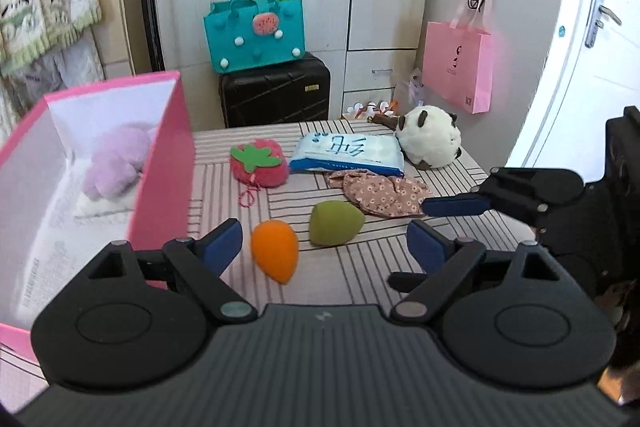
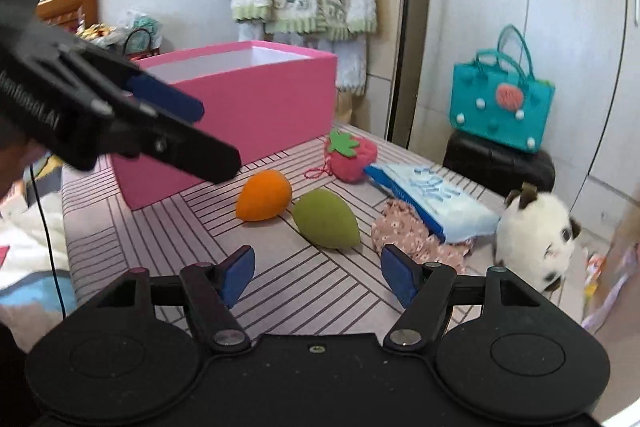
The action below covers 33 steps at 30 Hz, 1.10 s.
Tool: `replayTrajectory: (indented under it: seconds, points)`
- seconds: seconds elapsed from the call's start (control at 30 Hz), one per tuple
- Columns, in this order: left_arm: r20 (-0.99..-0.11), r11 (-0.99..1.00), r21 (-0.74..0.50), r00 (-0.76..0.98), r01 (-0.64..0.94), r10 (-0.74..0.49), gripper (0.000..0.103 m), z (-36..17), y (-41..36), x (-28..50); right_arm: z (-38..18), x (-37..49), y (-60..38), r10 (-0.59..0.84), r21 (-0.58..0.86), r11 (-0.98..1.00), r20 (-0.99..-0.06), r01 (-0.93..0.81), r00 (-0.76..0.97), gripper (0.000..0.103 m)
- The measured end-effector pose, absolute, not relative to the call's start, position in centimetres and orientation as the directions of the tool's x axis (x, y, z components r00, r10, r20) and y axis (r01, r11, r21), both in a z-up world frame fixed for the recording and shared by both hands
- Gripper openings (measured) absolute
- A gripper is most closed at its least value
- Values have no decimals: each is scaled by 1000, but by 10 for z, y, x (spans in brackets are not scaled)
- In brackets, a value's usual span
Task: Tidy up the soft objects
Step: 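Withdraw the left tool from the box back over the table, then close the left tool on the orange sponge while the right tool grasps the green sponge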
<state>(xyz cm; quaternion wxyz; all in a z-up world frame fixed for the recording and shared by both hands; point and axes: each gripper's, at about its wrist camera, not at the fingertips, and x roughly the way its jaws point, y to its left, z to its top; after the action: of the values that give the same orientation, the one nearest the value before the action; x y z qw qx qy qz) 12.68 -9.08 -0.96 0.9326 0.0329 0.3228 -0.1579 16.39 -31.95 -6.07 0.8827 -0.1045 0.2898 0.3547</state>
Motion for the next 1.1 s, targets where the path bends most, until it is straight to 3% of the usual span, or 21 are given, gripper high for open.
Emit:
replayTrajectory:
  seconds: [0.23,0.4,0.5,0.8,0.87,1.0,1.1]
  points:
    - [-615,974,-59,760,221,-210,86,-31,-94,140,-70,169,-290,506,-42,753,-600,-657,619,74]
    - [-609,984,-78,773,162,-176,77,-42,-90,147,-75,175,-278,519,-22,752,-596,-659,613,73]
    - [-603,985,-62,780,162,-167,66,-48,-90,151,-82,180,-276,468,-55,782,-605,-621,644,73]
    - [-636,995,-63,765,74,-97,66,-65,-91,169,-93,206,-284,466,98,840,-633,-534,618,66]
    - [-644,997,-49,761,64,-80,66,-68,-93,172,-92,206,-285,470,106,843,-623,-528,625,50]
    - [-671,996,-74,735,59,-93,56,-75,-94,178,-91,204,-287,473,123,847,-621,-518,625,46]
    - [-687,993,-92,717,69,-113,55,-79,-94,183,-90,199,-290,459,125,857,-626,-499,631,46]
